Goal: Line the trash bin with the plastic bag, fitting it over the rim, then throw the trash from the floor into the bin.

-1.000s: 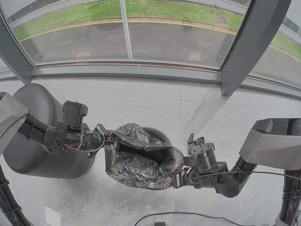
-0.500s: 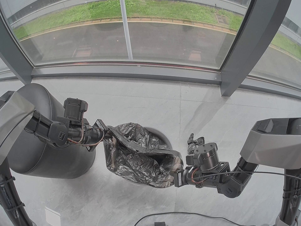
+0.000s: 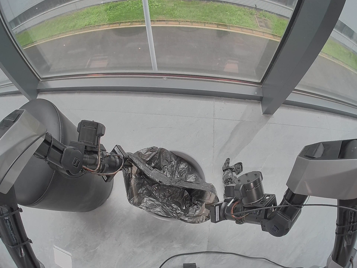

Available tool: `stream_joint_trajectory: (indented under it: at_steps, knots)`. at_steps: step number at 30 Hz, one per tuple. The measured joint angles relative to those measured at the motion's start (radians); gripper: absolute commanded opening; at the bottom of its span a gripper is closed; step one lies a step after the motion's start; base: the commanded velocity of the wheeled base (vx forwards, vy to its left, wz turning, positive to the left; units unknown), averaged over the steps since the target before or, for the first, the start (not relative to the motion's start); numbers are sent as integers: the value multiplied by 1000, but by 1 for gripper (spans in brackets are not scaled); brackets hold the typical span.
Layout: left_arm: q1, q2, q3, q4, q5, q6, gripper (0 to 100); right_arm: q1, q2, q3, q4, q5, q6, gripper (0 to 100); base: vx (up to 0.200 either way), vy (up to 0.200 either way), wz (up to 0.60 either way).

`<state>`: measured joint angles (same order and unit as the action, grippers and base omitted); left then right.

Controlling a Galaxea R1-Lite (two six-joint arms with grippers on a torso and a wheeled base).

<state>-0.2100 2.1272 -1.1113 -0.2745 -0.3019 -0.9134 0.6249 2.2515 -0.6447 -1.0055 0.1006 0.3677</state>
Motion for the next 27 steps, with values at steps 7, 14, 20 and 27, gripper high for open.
stream_joint_trajectory:
  at_steps: [7,14,20,27]
  knots:
    - [0,3,4,0,0,0,0,-1,5,3,0,0,-4,0,0,0,0]
    - [-1,3,8,0,0,-1,0,0,5,4,0,0,0,100,0,0,0]
    - [-1,-1,11,3,0,-2,0,0,-1,12,0,0,0,100,0,0,0]
    - [-9,-9,21,11,0,-6,0,4,-4,16,0,0,1,100,0,0,0]
